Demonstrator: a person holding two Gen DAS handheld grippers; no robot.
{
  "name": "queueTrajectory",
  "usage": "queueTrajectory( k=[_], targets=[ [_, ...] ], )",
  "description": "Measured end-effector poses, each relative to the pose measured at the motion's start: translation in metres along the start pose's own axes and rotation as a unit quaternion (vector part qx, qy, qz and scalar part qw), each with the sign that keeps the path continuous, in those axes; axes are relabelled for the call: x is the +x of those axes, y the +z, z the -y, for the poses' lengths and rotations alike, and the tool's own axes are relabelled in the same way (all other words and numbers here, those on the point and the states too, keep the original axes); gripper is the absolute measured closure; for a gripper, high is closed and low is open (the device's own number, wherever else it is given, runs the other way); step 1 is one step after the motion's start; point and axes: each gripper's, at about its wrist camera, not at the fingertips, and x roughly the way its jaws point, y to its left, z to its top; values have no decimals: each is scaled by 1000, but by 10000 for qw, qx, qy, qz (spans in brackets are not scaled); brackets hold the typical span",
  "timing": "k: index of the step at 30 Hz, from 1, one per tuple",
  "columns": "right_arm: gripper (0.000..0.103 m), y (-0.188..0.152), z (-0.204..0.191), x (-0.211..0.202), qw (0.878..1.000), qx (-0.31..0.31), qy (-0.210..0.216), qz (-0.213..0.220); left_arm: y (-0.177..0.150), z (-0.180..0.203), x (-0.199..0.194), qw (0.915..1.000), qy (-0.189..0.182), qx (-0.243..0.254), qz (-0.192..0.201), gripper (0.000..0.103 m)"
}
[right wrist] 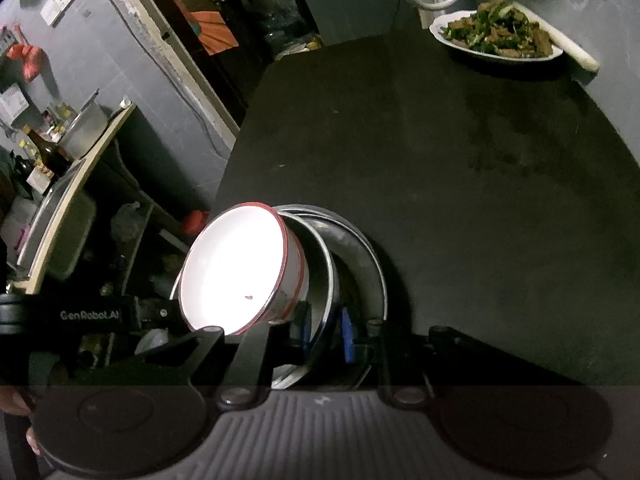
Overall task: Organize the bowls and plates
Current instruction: 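Lower the bowl stack into the large steel basin and open the left tool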
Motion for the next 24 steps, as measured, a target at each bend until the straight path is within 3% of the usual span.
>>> queueTrajectory(
  k=[16,17,20,24],
  targets=[
    [69,-11,-7,-6,9988,-257,-332,254,-9,7,-6,9989,167,359,240,84],
    [69,-11,-7,-6,9988,-267,-330,262,-9,7,-7,9986,238,386,268,79],
    [69,-14,-7,-8,9987,-263,-323,294,-11,7,-9,9983,236,410,338,78],
    [69,-16,-9,-9,9982,-336,-361,330,-12,6,-11,9971,470,430,422,57]
  ],
)
